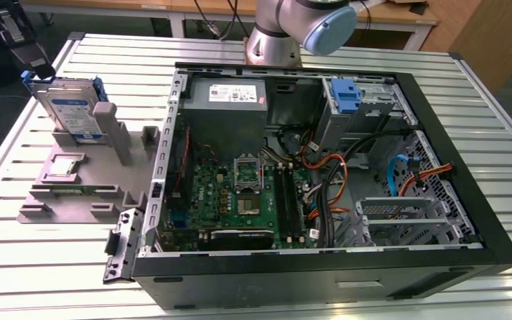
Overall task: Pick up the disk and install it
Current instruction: 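Pick up the disk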
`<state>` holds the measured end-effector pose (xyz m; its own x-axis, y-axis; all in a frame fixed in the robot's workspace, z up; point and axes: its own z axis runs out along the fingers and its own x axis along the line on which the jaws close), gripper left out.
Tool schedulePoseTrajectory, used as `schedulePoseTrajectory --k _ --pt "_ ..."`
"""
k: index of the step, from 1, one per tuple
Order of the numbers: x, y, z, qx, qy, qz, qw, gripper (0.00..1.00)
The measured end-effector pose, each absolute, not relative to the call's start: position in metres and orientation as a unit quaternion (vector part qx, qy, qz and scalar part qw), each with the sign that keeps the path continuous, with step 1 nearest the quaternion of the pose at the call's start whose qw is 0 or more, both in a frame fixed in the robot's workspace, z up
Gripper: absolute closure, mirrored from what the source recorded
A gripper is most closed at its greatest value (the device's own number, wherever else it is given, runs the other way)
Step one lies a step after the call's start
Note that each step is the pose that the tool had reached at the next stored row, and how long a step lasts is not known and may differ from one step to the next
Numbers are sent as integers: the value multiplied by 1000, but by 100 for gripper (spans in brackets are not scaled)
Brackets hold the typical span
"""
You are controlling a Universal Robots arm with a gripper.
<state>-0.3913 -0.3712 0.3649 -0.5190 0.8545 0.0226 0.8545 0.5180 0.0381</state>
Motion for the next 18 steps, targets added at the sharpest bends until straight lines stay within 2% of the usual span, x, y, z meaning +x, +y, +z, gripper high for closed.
schedulePoseTrajectory --k 12,16,18 --pt "-394 -371 362 -547 -837 -22 0 90" --pt "-395 -371 362 -558 -830 -14 12 90" --pt "-395 -370 360 -571 -821 -13 13 90"
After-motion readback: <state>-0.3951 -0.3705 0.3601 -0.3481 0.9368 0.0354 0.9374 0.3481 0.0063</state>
